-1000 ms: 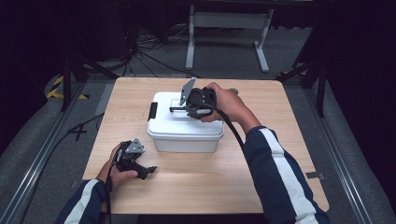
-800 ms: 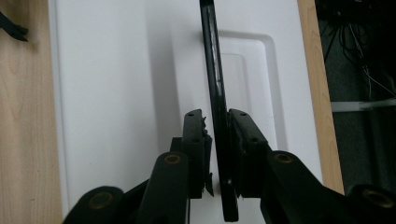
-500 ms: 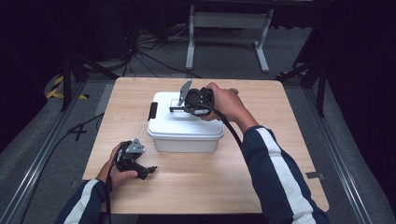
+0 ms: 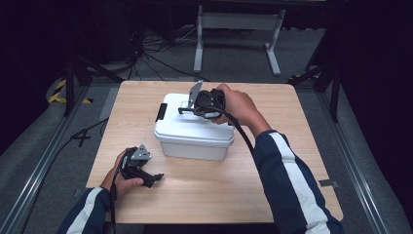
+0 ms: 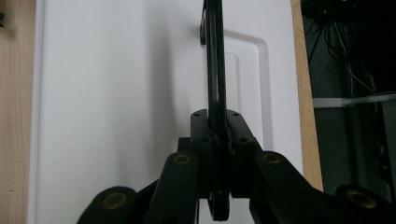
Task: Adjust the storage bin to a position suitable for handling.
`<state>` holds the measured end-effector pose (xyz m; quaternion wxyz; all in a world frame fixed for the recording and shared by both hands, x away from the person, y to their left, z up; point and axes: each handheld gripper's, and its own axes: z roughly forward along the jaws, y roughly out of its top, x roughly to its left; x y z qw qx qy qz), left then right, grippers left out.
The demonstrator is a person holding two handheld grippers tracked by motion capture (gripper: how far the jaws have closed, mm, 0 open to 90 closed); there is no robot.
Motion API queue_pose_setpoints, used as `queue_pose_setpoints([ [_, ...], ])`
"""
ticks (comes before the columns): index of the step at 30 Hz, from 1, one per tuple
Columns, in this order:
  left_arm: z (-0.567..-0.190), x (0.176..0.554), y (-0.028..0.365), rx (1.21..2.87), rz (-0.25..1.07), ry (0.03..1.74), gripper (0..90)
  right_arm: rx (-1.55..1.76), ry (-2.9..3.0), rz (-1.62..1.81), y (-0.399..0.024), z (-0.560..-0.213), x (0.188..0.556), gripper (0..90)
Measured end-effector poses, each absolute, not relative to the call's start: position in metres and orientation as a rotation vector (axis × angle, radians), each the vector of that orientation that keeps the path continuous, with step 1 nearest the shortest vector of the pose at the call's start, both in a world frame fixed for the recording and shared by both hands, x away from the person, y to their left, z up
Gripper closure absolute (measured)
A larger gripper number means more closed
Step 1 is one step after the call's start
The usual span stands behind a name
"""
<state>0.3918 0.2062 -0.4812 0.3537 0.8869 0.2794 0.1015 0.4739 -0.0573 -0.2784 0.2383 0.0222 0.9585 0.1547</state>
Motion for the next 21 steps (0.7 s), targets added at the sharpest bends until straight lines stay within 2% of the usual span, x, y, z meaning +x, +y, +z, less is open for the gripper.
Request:
queue_pose_setpoints([
  [21,-0.481,0.392,0.206,2.292,0.264,0.723,0.1,0.033,2.587,0.487,-0.073,-0.255,0.459,84.6],
])
